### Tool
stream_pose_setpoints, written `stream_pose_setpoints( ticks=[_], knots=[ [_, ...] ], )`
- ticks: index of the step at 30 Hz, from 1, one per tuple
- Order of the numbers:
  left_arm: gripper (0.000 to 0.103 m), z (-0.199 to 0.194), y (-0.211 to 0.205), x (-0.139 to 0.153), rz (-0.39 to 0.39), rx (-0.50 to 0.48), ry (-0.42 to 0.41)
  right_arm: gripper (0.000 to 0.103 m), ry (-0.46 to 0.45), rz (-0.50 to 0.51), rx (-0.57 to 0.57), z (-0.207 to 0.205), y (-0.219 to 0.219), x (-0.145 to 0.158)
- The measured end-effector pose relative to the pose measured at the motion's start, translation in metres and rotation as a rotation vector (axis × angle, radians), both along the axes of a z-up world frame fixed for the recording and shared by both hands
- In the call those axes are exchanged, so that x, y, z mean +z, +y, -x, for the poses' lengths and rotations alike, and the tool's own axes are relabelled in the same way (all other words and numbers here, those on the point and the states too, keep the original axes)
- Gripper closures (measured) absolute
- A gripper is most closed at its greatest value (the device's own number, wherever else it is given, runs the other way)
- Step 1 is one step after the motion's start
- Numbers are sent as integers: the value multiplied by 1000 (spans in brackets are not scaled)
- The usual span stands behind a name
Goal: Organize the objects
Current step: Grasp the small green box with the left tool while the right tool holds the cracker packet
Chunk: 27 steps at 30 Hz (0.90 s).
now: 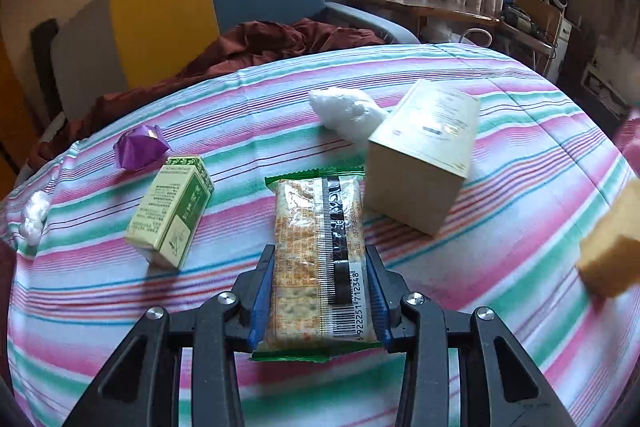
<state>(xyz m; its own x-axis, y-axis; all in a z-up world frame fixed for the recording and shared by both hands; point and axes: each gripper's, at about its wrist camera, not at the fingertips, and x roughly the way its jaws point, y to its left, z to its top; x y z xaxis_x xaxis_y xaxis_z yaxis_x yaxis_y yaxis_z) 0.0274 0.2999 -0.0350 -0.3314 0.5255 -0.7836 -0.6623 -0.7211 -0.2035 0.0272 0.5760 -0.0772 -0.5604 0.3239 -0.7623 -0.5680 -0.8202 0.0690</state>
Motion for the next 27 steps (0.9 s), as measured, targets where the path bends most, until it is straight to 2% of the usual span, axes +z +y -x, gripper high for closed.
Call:
stream_pose_setpoints(
  ticks=[3, 8, 17, 23, 27],
  knots=[
    [27, 11, 24, 1, 4, -22, 13, 61, 1, -21, -7, -5, -2, 0],
    [26, 31, 68, 0, 20, -53, 31, 61, 11, -57, -82, -15, 1, -1],
    [24, 73, 140, -11, 49, -88, 41, 61, 28, -58, -123, -20, 6, -1],
    [24, 89, 171, -21, 63, -85, 25, 61, 41, -48, -135, -22, 7, -2],
    [24, 93, 184, -32, 106, -83, 42, 61, 42, -50, -135, -23, 7, -3]
  ],
)
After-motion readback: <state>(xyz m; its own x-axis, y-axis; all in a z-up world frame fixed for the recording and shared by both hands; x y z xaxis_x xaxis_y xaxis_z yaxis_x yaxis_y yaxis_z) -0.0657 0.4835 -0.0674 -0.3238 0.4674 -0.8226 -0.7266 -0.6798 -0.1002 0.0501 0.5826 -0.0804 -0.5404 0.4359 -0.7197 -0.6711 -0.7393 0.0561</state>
